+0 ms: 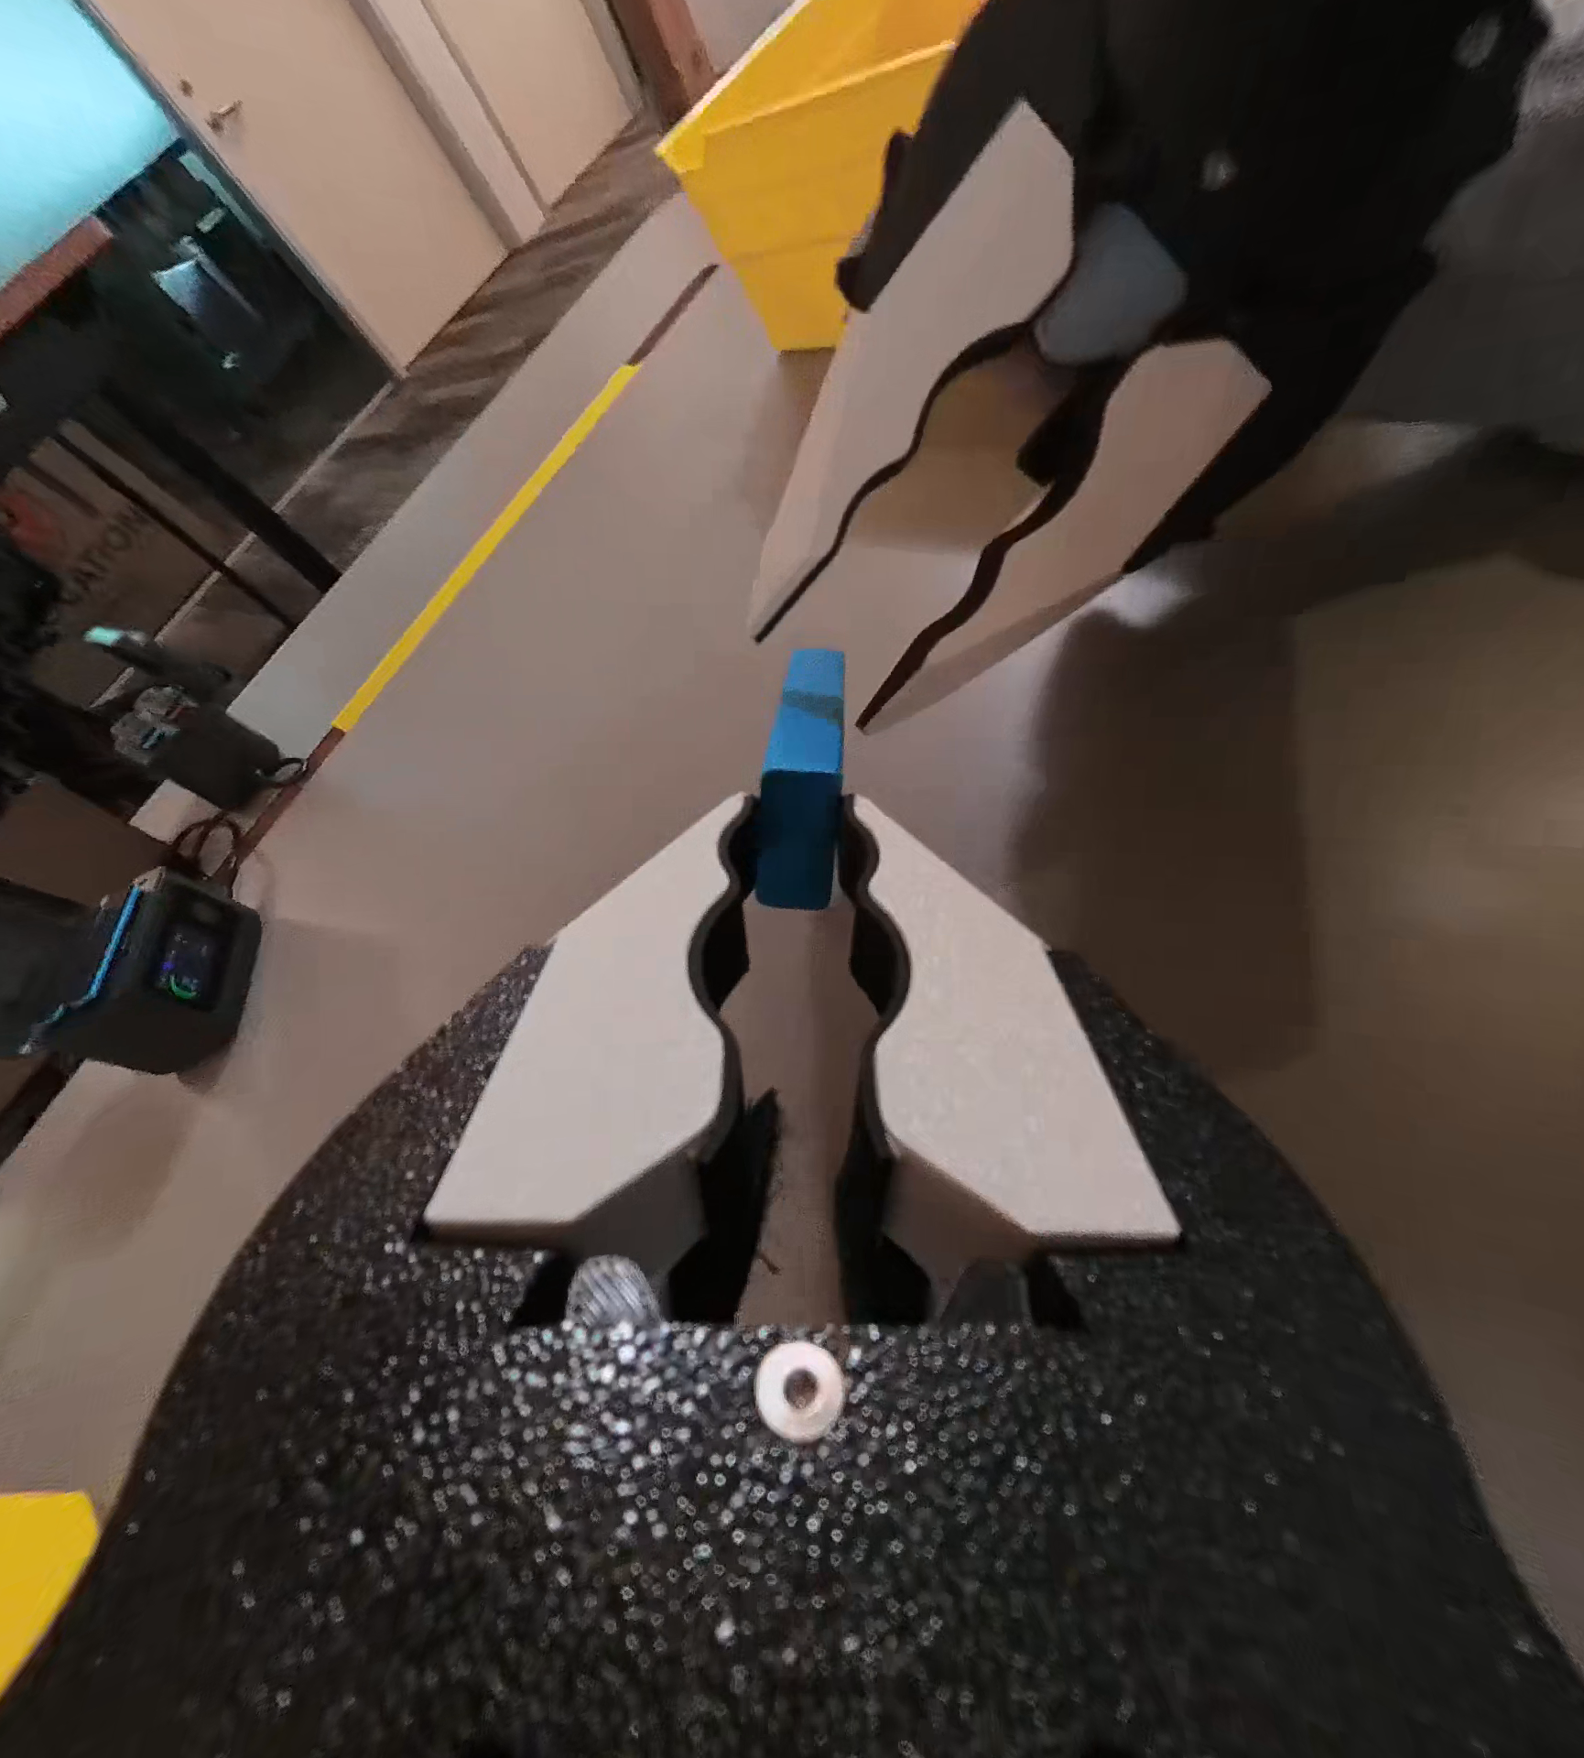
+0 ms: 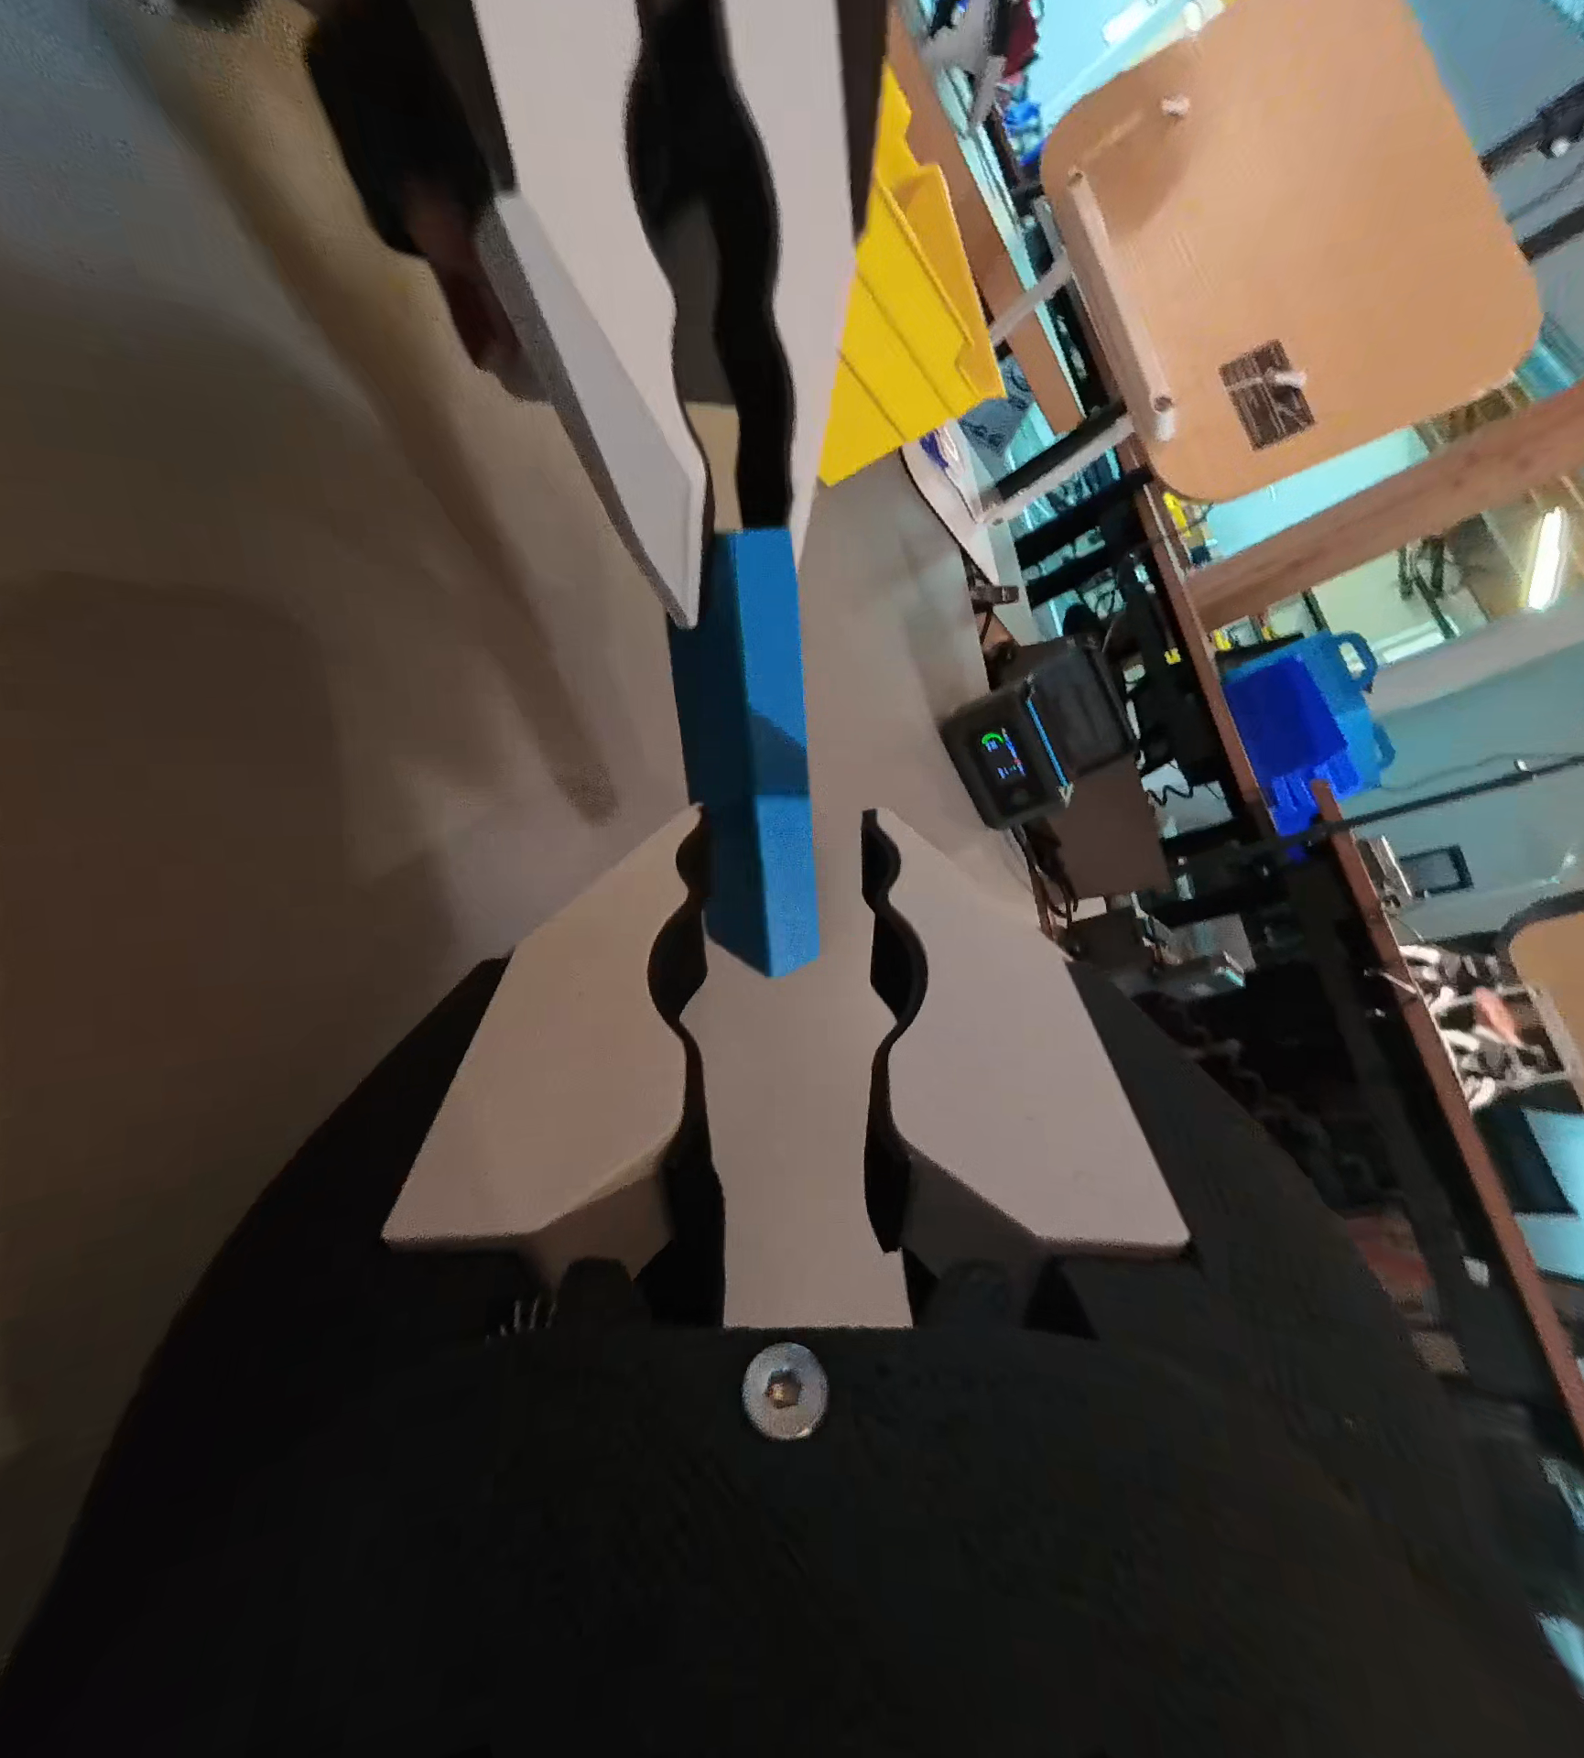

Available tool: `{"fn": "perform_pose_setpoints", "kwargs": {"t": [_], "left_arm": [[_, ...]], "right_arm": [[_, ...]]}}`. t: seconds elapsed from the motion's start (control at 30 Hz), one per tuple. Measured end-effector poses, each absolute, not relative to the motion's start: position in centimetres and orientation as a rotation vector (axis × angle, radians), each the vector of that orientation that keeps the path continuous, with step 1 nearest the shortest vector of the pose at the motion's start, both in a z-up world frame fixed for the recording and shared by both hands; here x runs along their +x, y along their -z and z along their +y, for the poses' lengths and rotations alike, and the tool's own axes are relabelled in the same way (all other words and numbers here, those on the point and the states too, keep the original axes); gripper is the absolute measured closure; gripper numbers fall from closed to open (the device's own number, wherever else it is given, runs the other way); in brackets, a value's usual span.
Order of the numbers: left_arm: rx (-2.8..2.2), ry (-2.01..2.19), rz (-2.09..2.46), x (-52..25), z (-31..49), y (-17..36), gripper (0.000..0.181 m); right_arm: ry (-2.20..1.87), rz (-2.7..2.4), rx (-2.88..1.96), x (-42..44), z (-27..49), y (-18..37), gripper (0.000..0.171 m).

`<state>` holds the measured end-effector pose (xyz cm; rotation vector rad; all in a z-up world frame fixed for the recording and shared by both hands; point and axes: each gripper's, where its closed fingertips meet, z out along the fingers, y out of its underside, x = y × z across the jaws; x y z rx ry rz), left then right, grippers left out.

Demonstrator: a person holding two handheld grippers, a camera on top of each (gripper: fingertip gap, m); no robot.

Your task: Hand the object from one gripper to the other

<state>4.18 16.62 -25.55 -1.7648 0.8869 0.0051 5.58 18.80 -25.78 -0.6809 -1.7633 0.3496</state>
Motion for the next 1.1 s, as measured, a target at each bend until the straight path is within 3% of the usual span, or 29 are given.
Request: {"fn": "perform_pose_setpoints", "kwargs": {"t": [0.17, 0.57, 0.6, 0.67, 0.73, 0.93, 1.1], "left_arm": [[-1.691, 0.013, 0.971, 5.6, 16.4, 25.4, 0.167], [-1.547, 0.215, 1.016, 8.9, 15.5, 23.0, 0.167], [-1.519, 0.246, 0.986, 9.2, 15.6, 22.4, 0.161], [-1.444, 0.242, 0.852, 8.8, 16.6, 20.4, 0.13], [-1.349, 0.203, 0.733, 7.9, 17.4, 18.8, 0.123], [-1.341, 0.056, 0.519, 4.5, 20.2, 19.9, 0.125], [-1.388, 0.066, 0.499, 4.2, 20.6, 21.3, 0.132]], "right_arm": [[-0.333, -1.881, -0.679, 5.8, 17.5, 26.4, 0.154], [-0.402, -1.918, -0.839, 8.4, 16.9, 24.8, 0.156], [-0.387, -1.91, -0.857, 8.9, 17.0, 24.4, 0.156], [-0.363, -1.875, -0.889, 10.1, 17.3, 22.6, 0.156], [-0.378, -1.82, -0.913, 11.8, 17.3, 19.8, 0.156], [-0.214, -1.64, -1.05, 20.7, 20.2, 12.6, 0.156], [0.02, -1.598, -1.381, 29.0, 28.0, 14.3, 0.156]]}}
